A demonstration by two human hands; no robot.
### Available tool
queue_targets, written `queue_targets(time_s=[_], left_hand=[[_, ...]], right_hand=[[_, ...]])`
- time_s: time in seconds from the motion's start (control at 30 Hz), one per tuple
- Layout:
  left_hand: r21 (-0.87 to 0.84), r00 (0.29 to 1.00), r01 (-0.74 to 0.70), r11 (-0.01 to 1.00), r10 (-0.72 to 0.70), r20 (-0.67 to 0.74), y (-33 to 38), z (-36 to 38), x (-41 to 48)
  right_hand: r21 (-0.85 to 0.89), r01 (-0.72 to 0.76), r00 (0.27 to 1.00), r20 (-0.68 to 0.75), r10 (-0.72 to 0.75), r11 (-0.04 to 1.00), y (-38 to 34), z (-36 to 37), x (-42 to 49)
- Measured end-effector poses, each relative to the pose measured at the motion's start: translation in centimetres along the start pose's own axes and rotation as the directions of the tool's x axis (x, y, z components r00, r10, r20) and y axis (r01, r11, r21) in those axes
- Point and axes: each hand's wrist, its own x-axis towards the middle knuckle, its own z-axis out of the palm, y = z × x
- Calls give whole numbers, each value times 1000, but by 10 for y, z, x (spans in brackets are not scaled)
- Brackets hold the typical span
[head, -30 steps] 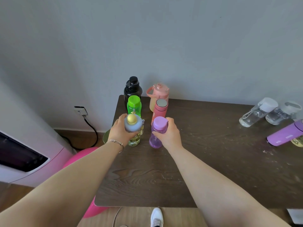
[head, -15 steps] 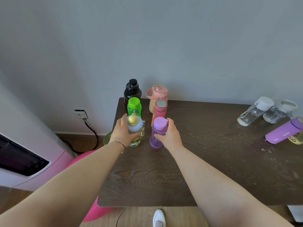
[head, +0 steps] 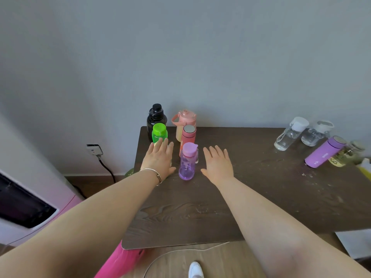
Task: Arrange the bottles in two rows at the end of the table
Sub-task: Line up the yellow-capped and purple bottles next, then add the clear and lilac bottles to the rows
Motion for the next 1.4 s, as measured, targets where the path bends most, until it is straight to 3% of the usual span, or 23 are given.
queue_targets(time_s=[0.17,0.37,0.63,1.0,1.4], left_hand=[[40,999,-51,998,50,14,25,-10,-6],[71,998,-35,997,31,60,67,-28,8],[107,999,-49,993,49,6,193,-33,52],[58,999,-46,997,46,13,401,-26,123],[84,995,-95,992,95,11,480,-38,195]], right_hand=[[-60,-11,1000,-25,10,998,25,-9,-24],[-12,-62,997,-52,61,998,78,-13,-43],[57,-157,986,-40,160,986,218,-8,-72],[44,-153,985,-73,156,987,429,-4,-97],[69,-233,969,-67,237,970,533,0,-80]])
